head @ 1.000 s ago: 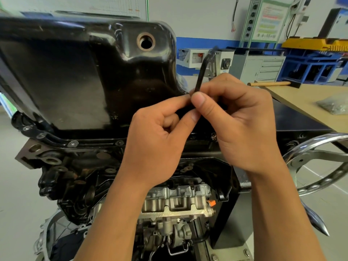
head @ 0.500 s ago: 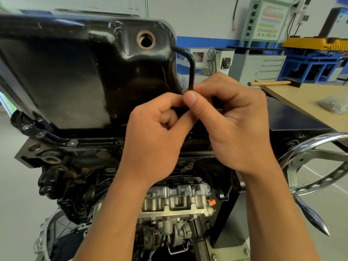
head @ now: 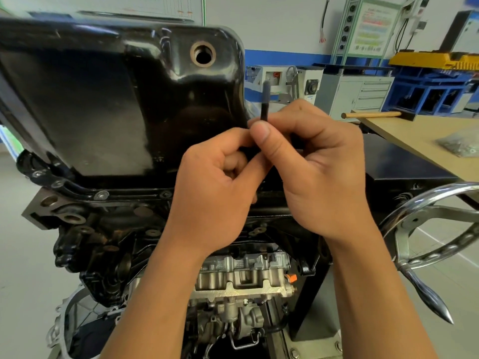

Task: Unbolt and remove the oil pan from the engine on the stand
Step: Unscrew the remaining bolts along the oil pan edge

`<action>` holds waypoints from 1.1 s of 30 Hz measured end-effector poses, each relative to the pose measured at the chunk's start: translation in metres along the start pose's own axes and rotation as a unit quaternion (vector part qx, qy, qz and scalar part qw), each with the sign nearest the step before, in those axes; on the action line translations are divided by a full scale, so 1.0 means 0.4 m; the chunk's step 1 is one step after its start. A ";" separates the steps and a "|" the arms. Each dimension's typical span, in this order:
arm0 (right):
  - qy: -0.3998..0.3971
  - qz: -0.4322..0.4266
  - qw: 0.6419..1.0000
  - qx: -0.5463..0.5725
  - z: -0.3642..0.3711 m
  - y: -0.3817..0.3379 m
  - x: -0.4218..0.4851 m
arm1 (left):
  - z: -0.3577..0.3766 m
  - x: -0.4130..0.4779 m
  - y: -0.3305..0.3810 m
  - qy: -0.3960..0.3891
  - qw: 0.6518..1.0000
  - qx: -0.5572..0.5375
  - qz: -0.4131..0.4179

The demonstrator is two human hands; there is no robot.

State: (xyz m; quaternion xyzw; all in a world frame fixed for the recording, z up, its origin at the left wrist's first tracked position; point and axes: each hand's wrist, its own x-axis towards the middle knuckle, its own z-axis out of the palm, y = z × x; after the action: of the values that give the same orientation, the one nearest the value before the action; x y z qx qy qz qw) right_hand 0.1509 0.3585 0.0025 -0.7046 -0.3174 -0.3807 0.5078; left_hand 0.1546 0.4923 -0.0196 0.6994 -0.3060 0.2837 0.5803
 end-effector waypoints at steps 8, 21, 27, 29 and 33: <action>-0.009 0.007 1.000 0.016 -0.010 0.003 -0.001 | -0.005 0.001 0.010 0.026 0.999 0.023 0.020; -0.025 0.016 1.000 0.009 -0.018 -0.001 0.001 | 0.002 0.000 0.013 -0.002 1.000 0.022 0.019; 0.065 -0.016 0.998 0.018 -0.008 -0.011 0.001 | 0.015 0.008 0.004 0.060 0.998 0.014 0.011; 0.060 -0.020 0.998 0.003 -0.009 -0.013 0.001 | 0.021 0.008 0.001 0.073 0.997 0.008 0.005; 0.020 -0.027 0.998 -0.055 -0.022 -0.012 0.001 | 0.013 0.001 0.007 -0.003 1.000 0.006 0.002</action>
State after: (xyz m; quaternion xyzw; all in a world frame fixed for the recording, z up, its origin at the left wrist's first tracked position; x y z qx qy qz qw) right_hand 0.1453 0.3515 0.0066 -0.7146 -0.3047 -0.4256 0.4642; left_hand 0.1529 0.4868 -0.0185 0.7030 -0.3074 0.2851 0.5745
